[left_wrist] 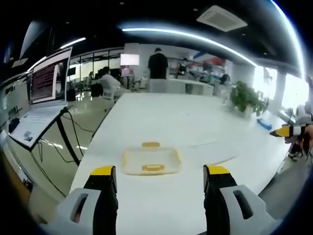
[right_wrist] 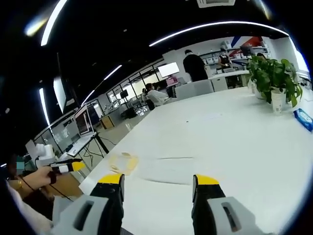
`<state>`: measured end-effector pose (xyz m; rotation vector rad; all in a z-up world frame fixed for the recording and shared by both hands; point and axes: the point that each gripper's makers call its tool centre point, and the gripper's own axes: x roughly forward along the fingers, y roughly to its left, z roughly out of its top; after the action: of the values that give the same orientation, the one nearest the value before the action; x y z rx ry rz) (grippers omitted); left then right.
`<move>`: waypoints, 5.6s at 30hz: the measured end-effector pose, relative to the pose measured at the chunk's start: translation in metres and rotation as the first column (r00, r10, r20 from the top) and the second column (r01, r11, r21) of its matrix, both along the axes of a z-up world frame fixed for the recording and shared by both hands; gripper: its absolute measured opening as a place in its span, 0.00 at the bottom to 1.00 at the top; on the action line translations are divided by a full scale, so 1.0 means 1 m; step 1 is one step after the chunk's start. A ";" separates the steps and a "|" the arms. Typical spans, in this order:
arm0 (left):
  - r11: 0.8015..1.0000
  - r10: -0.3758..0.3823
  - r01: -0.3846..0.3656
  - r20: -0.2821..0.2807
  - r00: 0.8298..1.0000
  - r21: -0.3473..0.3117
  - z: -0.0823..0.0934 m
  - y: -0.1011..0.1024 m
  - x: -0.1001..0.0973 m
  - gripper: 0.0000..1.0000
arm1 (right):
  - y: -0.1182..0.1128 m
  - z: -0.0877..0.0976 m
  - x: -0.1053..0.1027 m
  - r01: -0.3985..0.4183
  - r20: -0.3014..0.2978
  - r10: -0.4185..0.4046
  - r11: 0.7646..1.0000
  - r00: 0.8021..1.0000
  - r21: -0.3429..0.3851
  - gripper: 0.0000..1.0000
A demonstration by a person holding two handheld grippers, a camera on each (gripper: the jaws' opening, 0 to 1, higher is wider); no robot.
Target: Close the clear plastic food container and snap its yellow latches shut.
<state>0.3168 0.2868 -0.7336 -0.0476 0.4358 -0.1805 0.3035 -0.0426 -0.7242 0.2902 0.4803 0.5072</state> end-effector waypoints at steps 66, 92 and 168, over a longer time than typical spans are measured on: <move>0.998 -0.017 0.025 -0.132 0.991 0.057 -0.083 0.065 0.113 0.46 | 0.226 -0.068 0.108 -0.277 -0.122 0.267 0.958 0.956 -0.072 0.40; 0.996 0.013 0.005 -0.194 0.981 0.091 -0.119 0.073 0.137 0.32 | 0.249 -0.127 0.134 -0.239 -0.179 0.212 0.960 0.961 -0.144 0.26; 0.975 -0.014 0.055 -0.188 0.982 0.217 -0.078 0.057 0.129 0.03 | 0.230 -0.092 0.134 -0.164 -0.233 0.144 0.984 0.962 -0.072 0.01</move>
<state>0.4459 0.3435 -0.8119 0.1637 0.6412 -0.1615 0.4371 0.1875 -0.8165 0.2250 0.7513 0.6052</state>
